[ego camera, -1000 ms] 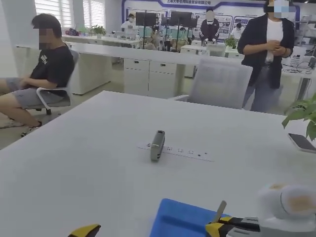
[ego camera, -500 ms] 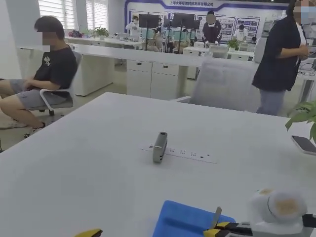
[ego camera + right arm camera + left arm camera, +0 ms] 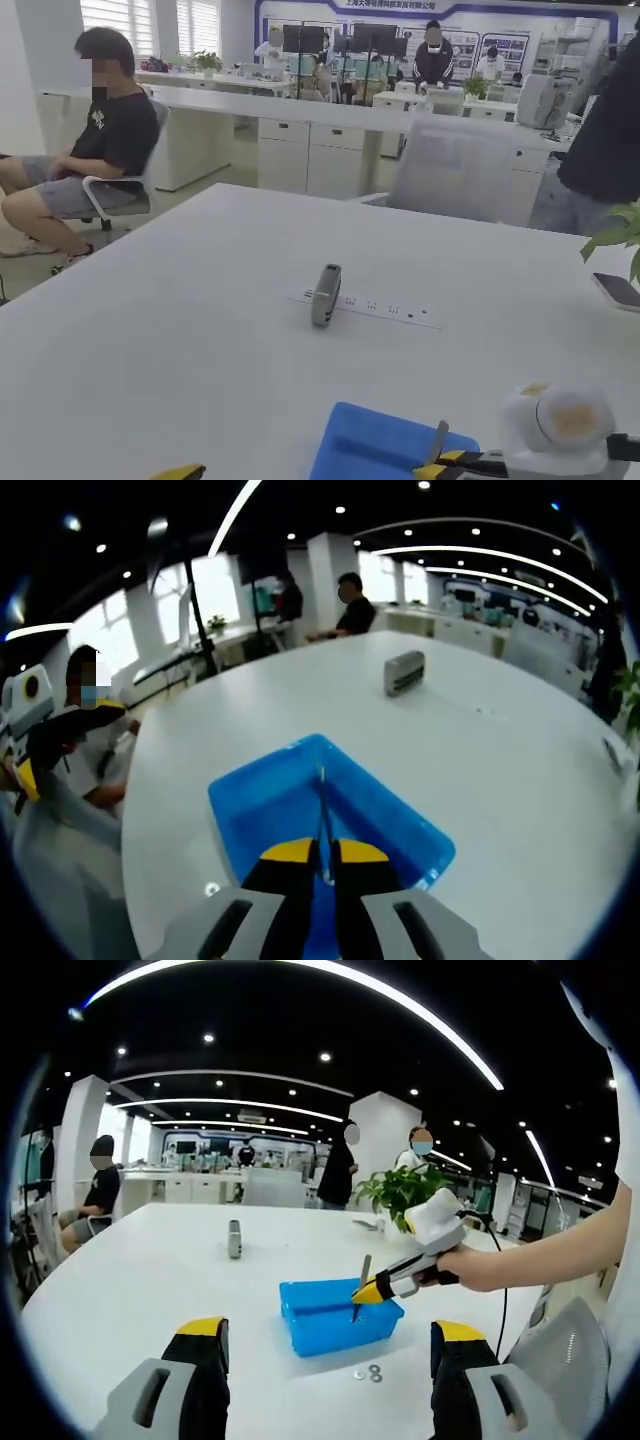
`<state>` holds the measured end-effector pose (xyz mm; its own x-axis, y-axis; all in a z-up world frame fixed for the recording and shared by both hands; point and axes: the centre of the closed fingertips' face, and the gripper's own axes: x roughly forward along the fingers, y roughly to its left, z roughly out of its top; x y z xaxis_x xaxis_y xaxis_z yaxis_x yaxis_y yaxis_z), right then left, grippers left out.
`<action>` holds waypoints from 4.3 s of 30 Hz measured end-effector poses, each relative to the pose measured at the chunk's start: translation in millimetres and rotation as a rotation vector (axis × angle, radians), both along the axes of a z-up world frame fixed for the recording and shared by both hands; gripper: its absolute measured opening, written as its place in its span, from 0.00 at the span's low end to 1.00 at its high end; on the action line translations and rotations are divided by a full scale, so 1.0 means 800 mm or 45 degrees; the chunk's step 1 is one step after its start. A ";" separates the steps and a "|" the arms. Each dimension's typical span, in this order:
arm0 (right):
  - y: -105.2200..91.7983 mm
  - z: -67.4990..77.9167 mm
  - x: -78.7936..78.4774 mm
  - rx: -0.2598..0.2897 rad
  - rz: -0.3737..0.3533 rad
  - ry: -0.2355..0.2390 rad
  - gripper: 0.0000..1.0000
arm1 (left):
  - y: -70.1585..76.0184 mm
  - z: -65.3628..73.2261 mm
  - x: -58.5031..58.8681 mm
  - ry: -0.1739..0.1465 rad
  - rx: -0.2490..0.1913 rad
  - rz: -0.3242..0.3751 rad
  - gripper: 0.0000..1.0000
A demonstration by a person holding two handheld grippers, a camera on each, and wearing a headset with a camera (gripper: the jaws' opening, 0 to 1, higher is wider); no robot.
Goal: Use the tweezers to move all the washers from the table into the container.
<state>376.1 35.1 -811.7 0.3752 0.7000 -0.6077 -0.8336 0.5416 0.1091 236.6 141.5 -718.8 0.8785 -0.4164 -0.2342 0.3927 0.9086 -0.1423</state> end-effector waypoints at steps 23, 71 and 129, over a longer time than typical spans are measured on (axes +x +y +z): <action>0.000 0.025 -0.008 0.052 0.009 -0.032 0.03 | -0.004 -0.003 -0.002 -0.022 0.041 -0.020 0.83; 0.008 0.052 -0.098 0.172 0.115 0.009 0.03 | -0.001 -0.002 -0.002 -0.024 0.028 -0.016 0.81; 0.013 -0.025 -0.135 -0.294 0.463 -0.215 0.04 | 0.000 -0.006 -0.003 -0.013 0.063 -0.015 0.79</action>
